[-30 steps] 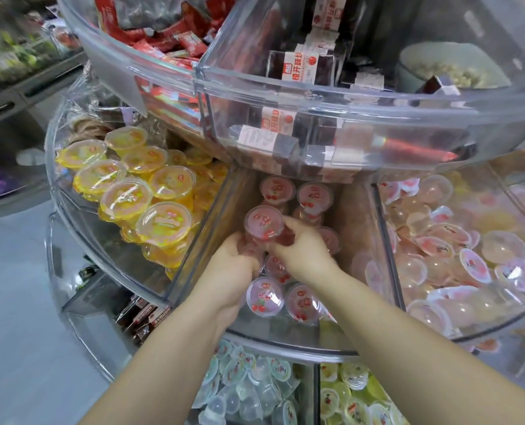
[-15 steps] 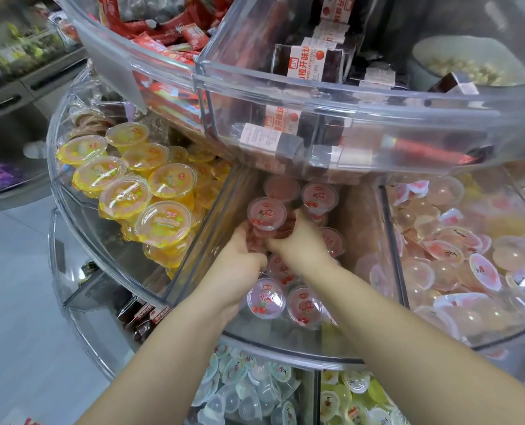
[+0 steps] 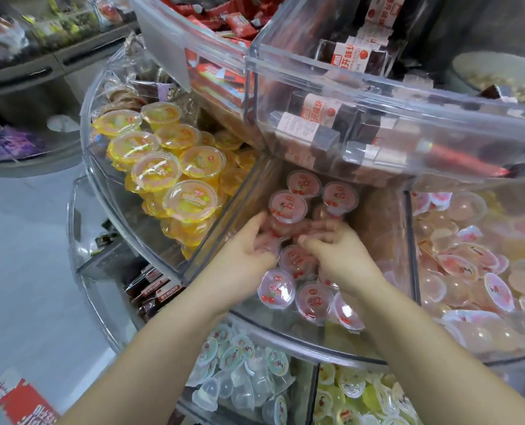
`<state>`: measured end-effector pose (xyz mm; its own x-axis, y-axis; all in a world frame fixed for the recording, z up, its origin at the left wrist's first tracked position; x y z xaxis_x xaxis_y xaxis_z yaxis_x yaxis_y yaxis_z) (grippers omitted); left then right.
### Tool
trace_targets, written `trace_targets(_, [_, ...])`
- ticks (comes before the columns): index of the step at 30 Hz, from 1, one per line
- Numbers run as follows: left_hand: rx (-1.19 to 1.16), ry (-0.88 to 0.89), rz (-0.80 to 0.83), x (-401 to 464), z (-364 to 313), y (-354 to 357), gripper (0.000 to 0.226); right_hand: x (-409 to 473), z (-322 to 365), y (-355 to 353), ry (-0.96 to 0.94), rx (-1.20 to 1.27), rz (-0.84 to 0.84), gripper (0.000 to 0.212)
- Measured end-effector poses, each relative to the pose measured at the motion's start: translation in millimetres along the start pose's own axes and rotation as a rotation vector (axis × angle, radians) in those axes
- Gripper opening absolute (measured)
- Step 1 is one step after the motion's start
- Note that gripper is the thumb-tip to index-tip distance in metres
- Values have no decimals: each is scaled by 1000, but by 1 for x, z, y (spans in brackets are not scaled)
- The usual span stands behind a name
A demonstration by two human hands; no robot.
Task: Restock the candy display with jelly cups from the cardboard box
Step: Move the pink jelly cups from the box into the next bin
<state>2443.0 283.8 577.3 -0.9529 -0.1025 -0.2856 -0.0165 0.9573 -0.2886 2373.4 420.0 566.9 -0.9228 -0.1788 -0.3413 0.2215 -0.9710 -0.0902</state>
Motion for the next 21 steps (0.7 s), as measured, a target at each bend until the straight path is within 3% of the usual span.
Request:
trace_targets(2, [6, 87, -32, -30, 2, -12, 53, -17, 12, 2, -62, 73, 5, 21])
trace_targets(4, [5, 159, -182, -66, 6, -27, 44, -42, 28, 18, -172, 143, 105, 13])
trace_targets(7, [-90, 133, -531, -118, 32, -50, 36, -86, 39, 62, -260, 235, 443, 13])
trace_targets(10, [-168, -61, -816, -168, 91, -67, 28, -123, 12, 120, -158, 243, 788, 13])
trace_targets(15, [-351, -439, -1018, -231, 238, -50, 38, -157, -122, 208, 93, -84, 1025, 23])
trace_targets(21, [-321, -851, -971, -259, 445, 2, 26, -140, -374, 262, 390, -567, 874, 13])
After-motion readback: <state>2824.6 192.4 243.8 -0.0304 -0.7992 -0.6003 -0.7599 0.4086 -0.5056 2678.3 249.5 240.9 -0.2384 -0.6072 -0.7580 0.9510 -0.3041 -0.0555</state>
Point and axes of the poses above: each hand's wrist, its own x-axis towards the middle knuckle, its own y-axis out of the palm, z = x × y, the point moved 1 cm from there along x, towards the middle knuckle, and after that the axes turned 13 degrees about x, right-handed, at the moved point
